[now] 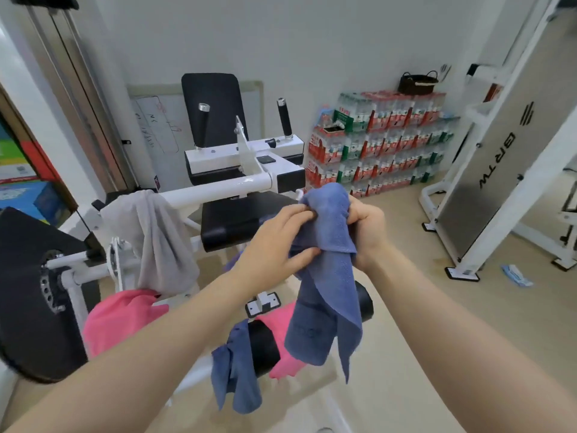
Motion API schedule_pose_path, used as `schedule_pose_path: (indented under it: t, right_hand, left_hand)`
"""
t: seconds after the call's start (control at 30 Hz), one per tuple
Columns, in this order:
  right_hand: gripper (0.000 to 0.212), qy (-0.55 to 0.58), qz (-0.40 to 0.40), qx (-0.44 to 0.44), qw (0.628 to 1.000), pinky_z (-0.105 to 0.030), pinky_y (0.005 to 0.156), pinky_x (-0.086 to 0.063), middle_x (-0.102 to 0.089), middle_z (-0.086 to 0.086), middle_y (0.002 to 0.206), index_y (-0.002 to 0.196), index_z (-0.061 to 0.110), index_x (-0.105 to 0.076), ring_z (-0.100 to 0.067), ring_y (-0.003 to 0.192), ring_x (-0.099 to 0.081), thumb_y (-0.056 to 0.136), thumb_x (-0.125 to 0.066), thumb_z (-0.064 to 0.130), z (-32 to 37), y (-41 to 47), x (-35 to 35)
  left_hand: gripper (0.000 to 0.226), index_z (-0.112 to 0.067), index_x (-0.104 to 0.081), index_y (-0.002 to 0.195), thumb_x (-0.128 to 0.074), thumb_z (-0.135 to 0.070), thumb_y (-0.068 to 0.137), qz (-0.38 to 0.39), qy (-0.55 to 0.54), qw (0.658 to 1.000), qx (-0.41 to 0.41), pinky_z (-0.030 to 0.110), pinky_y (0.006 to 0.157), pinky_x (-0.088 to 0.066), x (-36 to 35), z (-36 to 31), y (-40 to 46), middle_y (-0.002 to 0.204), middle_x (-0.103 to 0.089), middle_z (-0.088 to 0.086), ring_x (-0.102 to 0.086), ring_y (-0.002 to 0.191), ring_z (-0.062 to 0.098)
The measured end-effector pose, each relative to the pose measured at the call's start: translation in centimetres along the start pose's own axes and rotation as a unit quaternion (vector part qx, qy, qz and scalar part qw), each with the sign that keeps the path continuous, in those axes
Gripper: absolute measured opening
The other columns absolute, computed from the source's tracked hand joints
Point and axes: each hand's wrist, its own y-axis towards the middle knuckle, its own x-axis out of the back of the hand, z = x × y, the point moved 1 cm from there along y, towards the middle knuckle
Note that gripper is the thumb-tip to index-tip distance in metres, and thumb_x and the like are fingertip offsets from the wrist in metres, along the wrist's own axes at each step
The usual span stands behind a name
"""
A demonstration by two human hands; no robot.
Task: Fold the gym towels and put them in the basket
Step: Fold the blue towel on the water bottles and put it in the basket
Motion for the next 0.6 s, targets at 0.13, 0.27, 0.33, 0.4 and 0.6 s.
schedule_pose_path:
  t: [0.13, 0.27, 0.33, 0.4, 0.6]
  right_hand:
    - [0.018, 0.032, 0.021, -0.032, 0.999, -0.020, 0.054, -0.053, -0.063, -0.010, 0.056, 0.050, 0.002, -0.067, -0.022, 0.053, -0.063, 0.043, -0.052, 0.008, 1.5, -1.2, 3.5]
    - [0.068, 0.020, -0.017, -0.073, 0.997, -0.037, 0.097, -0.043, -0.062, -0.019, 0.092, 0.095, -0.009, -0.063, -0.032, 0.089, -0.058, 0.030, -0.069, 0.013, 2.3, 0.3, 9.4]
    - [0.067, 0.000, -0.044, -0.077, 0.996, -0.038, 0.098, -0.040, -0.059, -0.016, 0.098, 0.099, -0.006, -0.059, -0.032, 0.092, -0.053, 0.035, -0.065, 0.010, 3.5, 1.3, 12.5]
    - [0.050, -0.044, -0.085, -0.093, 0.991, -0.036, 0.089, -0.042, -0.054, -0.012, 0.099, 0.098, -0.002, -0.055, -0.029, 0.091, -0.050, 0.049, -0.047, 0.002, 4.9, 2.7, 15.9]
    - [0.028, -0.364, -0.186, -0.055, 0.911, -0.025, 0.072, -0.041, -0.050, -0.004, 0.098, 0.108, 0.011, -0.049, -0.019, 0.090, -0.049, 0.084, -0.044, -0.004, 10.7, 6.5, 26.3]
  left_hand:
    - [0.017, -0.006, -0.056, 0.095, -0.056, -0.012, 0.079, -0.055, -0.072, 0.994, 0.060, 0.022, 0.076, -0.039, -2.5, -2.6, 2.5, 0.097, -0.049, -0.001, -0.042, 0.084, 0.005]
    - [0.008, -0.013, -0.051, 0.086, -0.050, -0.005, 0.086, -0.018, -0.159, 0.977, 0.140, 0.010, 0.064, -0.038, -5.8, -4.4, 5.8, 0.080, -0.050, -0.006, -0.046, 0.069, 0.004]
    - [0.009, -0.015, -0.051, 0.086, -0.049, -0.008, 0.089, 0.006, -0.201, 0.963, 0.177, 0.008, 0.060, -0.038, -7.9, -5.0, 8.2, 0.076, -0.054, -0.006, -0.048, 0.064, 0.004]
    - [0.014, -0.020, -0.050, 0.084, -0.047, -0.008, 0.090, 0.015, -0.233, 0.952, 0.199, 0.013, 0.065, -0.039, -10.4, -5.8, 10.9, 0.077, -0.056, -0.003, -0.048, 0.066, 0.007]
    - [0.010, -0.014, -0.059, 0.094, -0.050, -0.013, 0.090, 0.075, -0.212, 0.951, 0.212, 0.021, 0.074, -0.044, -17.7, -10.0, 20.6, 0.084, -0.060, -0.006, -0.055, 0.081, 0.011]
